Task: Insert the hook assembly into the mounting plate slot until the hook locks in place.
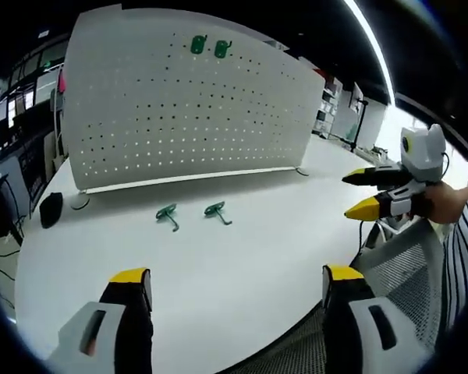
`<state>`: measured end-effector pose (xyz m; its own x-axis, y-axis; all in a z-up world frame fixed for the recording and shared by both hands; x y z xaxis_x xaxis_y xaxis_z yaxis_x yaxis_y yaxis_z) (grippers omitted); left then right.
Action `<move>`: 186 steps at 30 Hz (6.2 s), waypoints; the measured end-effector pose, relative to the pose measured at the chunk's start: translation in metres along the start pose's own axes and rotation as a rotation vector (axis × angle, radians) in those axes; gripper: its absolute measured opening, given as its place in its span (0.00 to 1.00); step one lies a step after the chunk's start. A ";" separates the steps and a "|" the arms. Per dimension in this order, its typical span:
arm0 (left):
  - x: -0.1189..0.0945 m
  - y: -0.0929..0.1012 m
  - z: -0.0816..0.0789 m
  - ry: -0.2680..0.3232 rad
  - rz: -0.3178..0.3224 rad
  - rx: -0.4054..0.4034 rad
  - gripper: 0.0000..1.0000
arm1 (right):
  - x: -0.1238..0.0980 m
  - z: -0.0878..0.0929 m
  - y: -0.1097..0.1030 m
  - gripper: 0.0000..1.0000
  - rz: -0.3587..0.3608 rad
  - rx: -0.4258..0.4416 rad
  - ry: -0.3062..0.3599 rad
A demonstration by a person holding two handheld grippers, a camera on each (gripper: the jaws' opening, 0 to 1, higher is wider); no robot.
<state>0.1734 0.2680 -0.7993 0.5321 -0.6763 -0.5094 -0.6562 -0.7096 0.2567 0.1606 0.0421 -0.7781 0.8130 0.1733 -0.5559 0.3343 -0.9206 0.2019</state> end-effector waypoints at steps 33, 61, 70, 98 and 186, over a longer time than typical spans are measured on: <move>0.081 -0.045 -0.045 -0.141 0.086 0.195 0.84 | 0.003 0.001 -0.017 0.56 -0.055 -0.053 0.054; 0.164 -0.064 -0.043 -0.337 0.252 0.363 0.55 | 0.005 0.001 -0.001 0.52 0.016 0.030 0.056; 0.174 -0.067 -0.042 -0.372 0.262 0.406 0.42 | 0.006 0.002 0.001 0.51 0.022 0.035 0.049; 0.191 -0.064 -0.043 -0.413 0.286 0.511 0.06 | 0.007 0.005 0.004 0.49 0.037 0.038 0.033; 0.060 0.050 -0.072 -0.113 0.244 0.111 0.01 | -0.009 -0.043 -0.013 0.43 -0.153 0.294 0.157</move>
<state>0.2110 0.1779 -0.7574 0.2927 -0.7937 -0.5332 -0.8155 -0.4984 0.2942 0.1699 0.0680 -0.7410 0.8354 0.3471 -0.4261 0.3245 -0.9373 -0.1272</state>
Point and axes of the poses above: the point that each gripper's makers call its tool centre point, and the gripper's own axes: x roughly forward along the fingers, y roughly to its right, z roughly out of its underside, the point moved 3 cm from there along -x, roughly backward along the fingers, and after that the axes turned 7 degrees about z, right-handed, at the moved point
